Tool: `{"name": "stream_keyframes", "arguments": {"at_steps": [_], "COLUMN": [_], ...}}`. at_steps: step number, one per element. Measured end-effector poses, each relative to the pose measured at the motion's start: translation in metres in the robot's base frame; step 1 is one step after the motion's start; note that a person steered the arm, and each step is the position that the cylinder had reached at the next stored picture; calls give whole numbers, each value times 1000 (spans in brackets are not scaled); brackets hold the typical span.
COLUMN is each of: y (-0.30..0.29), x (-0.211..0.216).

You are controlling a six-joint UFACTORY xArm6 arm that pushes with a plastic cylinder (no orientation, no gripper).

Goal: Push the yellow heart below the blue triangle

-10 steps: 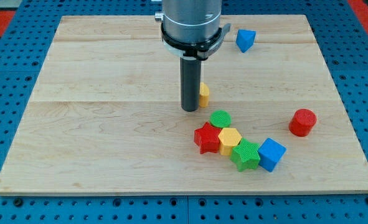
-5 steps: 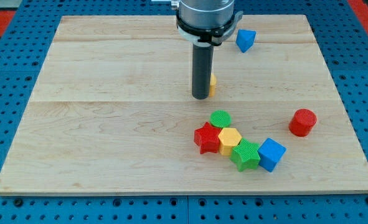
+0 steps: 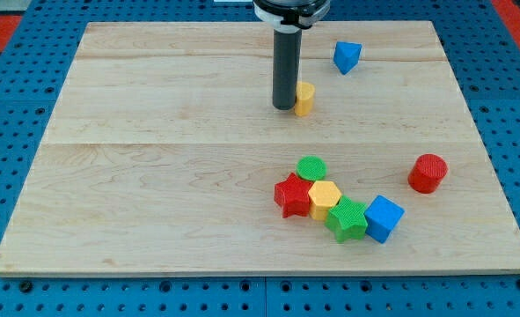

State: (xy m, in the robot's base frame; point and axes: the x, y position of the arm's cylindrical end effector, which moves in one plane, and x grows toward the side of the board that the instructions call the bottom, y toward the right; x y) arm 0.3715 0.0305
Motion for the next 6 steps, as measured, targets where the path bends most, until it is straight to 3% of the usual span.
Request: {"name": "stream_keyframes", "arguments": {"at_steps": [6], "y": [45], "x": [-19]}}
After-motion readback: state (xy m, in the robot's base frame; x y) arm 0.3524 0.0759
